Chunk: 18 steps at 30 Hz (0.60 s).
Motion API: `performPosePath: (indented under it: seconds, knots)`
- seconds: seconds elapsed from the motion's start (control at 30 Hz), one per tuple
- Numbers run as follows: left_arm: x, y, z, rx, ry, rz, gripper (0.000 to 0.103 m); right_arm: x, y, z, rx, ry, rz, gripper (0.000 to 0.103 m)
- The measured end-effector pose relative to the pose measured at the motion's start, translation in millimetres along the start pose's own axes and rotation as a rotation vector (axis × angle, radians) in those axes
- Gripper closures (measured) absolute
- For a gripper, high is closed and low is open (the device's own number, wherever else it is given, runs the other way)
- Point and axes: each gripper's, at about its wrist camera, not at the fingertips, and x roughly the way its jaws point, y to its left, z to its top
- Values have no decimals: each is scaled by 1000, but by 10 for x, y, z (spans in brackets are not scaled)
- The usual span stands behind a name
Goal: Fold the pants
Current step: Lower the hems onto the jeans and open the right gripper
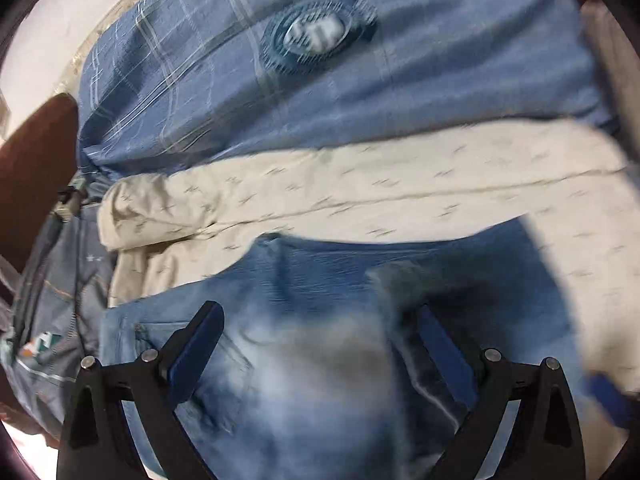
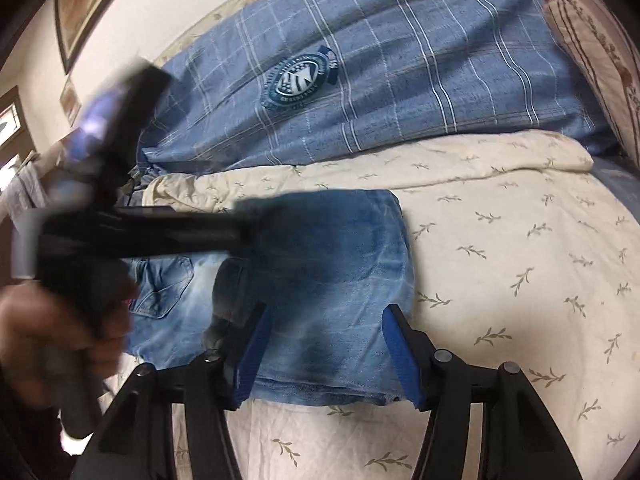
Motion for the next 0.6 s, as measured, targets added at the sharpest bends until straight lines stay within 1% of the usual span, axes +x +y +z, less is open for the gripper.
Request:
performPosePath:
  seconds: [0.1, 0.13, 0.17, 0.2, 0.27, 0.33, 0.43, 0.5, 0.57, 0.6]
  knots:
    - [328, -54, -26, 73, 63, 50, 6, -32, -13, -2, -1, -5, 20, 42]
    - [430, -99, -50, 108, 71, 74, 6, -36, -17, 3, -1, -8, 22, 42]
    - [494, -120, -66, 121, 73, 84, 5, -34, -20, 9, 2, -8, 26, 42]
    - [541, -106, -79, 113, 69, 75, 5, -30, -17, 16, 6, -7, 31, 42]
    - [565, 21, -67, 44, 72, 23, 6, -7, -9, 20, 9, -4, 37, 42]
    - [564, 161, -60, -21, 97, -3, 6, 0, 30, 21, -5, -5, 38, 42]
    - [349, 422, -157, -95, 48, -29, 6, 31, 134, 16, -33, -17, 46, 42]
    - [135, 653, -295, -135, 13, -50, 6, 82, 197, 10, -46, -11, 52, 42]
    - [-26, 891, -450, -173, -14, -65, 5, 209, 306, -35, -88, 29, 24, 42]
    - [-125, 1037, -568, -194, -27, -71, 5, 315, 361, -78, -118, 73, -3, 42]
